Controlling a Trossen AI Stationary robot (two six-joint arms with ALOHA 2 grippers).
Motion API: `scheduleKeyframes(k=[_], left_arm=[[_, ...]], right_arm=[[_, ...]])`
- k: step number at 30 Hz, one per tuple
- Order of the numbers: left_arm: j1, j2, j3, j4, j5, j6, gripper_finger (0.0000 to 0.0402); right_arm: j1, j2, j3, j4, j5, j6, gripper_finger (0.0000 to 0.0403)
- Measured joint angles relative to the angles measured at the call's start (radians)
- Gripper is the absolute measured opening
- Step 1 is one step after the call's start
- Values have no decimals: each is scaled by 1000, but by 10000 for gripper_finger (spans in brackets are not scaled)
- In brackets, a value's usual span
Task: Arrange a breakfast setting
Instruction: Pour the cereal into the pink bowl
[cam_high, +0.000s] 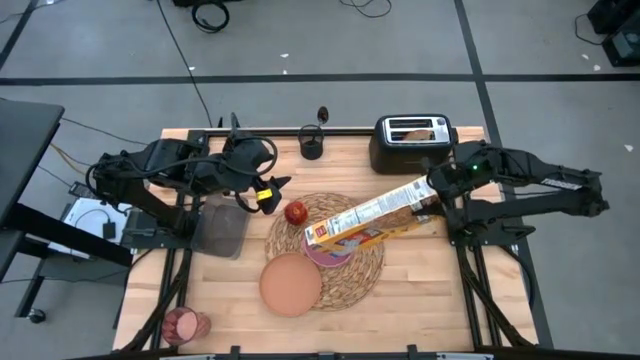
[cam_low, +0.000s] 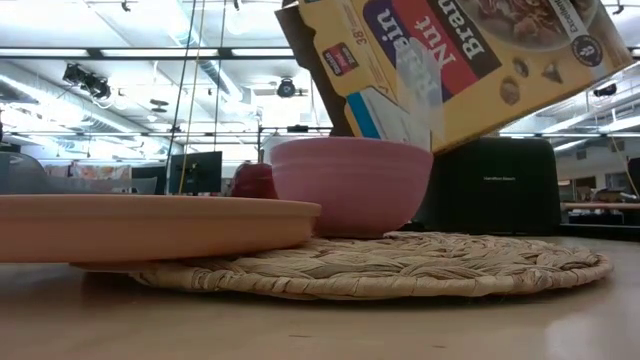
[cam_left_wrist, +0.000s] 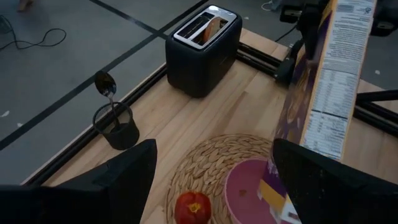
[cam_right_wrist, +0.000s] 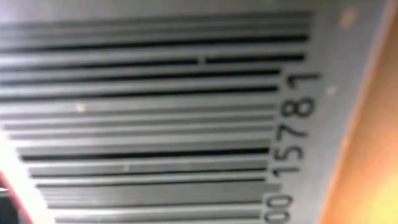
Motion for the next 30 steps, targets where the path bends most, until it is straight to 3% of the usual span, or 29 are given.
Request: scheduleKeyframes(k=[11, 30], left_arm=[[0, 0, 0, 0, 0, 0, 327], [0, 0, 0, -7, 0, -19, 327]], right_arm=[[65, 18, 6, 17, 64, -14, 206], [67, 24, 6, 23, 65, -29, 206]])
